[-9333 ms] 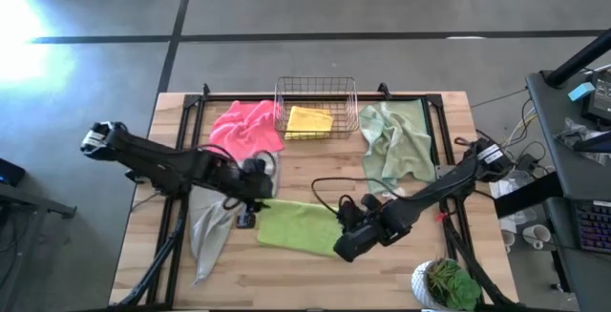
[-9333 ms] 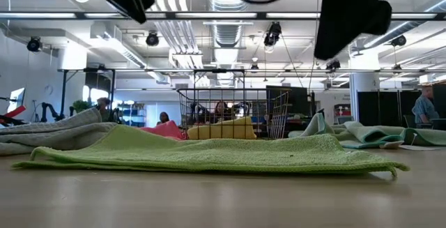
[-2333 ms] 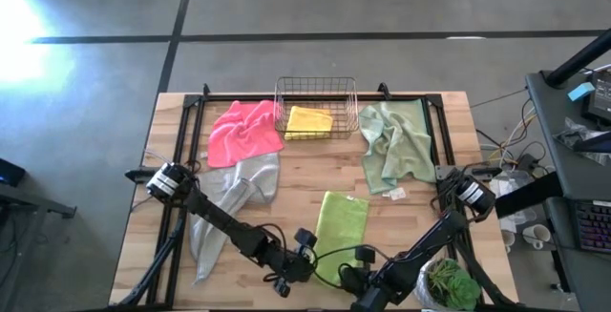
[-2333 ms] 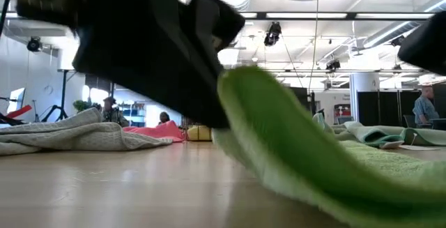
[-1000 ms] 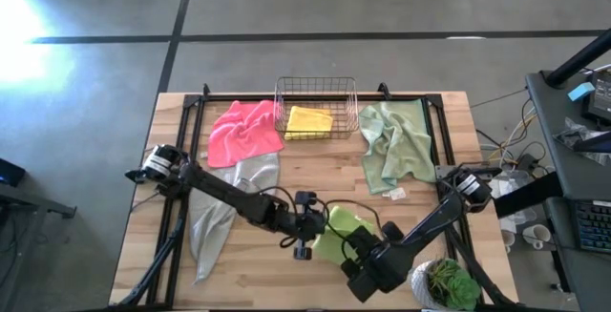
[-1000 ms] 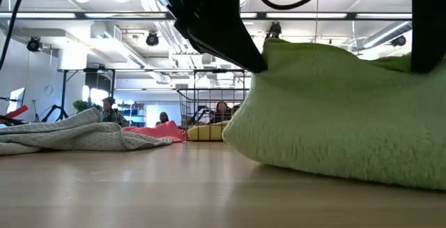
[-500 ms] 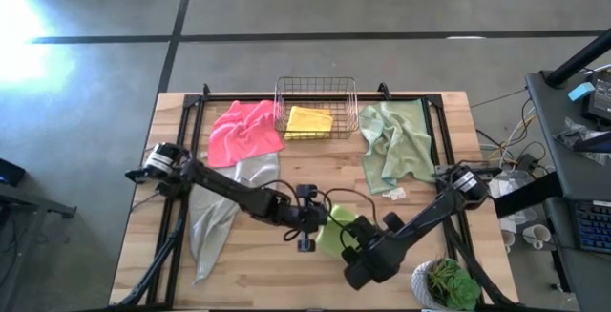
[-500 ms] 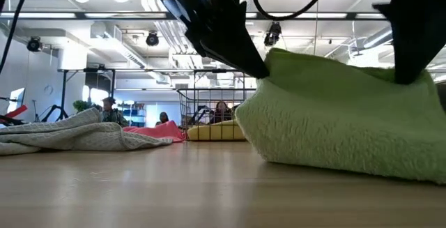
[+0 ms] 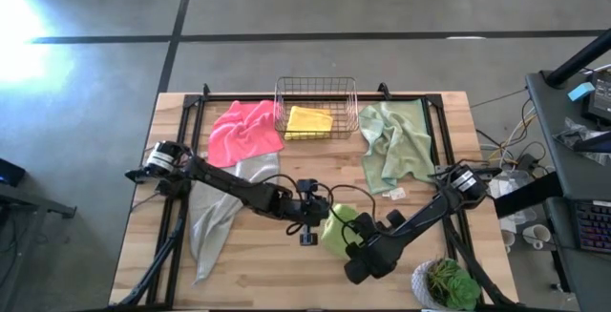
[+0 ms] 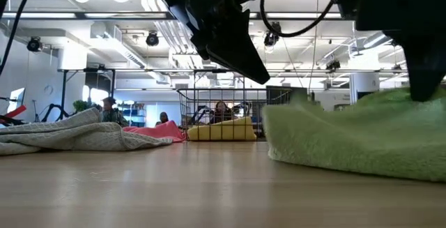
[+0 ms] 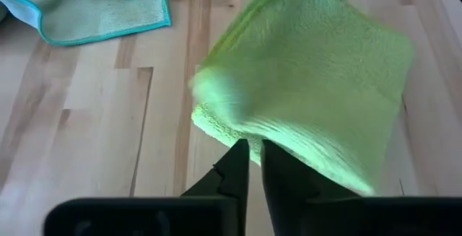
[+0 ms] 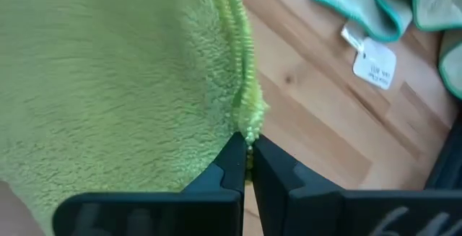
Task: Fold microfiber towels
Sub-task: Fold the green towel
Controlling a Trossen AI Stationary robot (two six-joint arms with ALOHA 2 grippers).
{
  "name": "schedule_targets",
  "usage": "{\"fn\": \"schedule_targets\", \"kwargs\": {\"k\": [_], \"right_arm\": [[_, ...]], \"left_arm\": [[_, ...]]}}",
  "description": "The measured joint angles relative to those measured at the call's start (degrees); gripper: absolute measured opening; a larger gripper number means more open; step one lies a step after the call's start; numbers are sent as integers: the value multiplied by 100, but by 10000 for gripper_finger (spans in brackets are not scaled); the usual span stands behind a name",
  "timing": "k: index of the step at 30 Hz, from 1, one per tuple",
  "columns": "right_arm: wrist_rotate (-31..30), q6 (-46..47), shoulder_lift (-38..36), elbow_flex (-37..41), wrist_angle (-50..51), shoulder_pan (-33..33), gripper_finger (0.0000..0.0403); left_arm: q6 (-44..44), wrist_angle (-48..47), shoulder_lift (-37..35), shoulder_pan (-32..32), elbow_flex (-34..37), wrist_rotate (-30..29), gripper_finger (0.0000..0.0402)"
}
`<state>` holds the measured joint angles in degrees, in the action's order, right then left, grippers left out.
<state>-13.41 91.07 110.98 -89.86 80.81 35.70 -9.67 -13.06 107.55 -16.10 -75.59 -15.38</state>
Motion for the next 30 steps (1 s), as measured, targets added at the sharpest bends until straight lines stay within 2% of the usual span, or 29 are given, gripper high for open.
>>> {"fn": "schedule_targets", "kwargs": {"k": [7,13,15,19,23,30], "right_arm": [[-21,-160,0,180,-14,-50,9],[-411,-437,0,191,-36,-111,9],[-457,-538,0,191,-35,-149,9],[-466,-660,0,196,-70,-206,9],[-467,-718,0,196,-82,-201,12],[-465,-778,0,169,-81,-244,65]], "left_arm": [[-51,2,-2,3,2,48,76],[-61,105,-23,-96,-118,1134,84],[-61,286,-12,-165,-88,1336,84],[-59,605,4,-267,2,1342,84],[-59,693,7,-263,83,1092,84],[-50,768,9,-211,94,1058,84]]}}
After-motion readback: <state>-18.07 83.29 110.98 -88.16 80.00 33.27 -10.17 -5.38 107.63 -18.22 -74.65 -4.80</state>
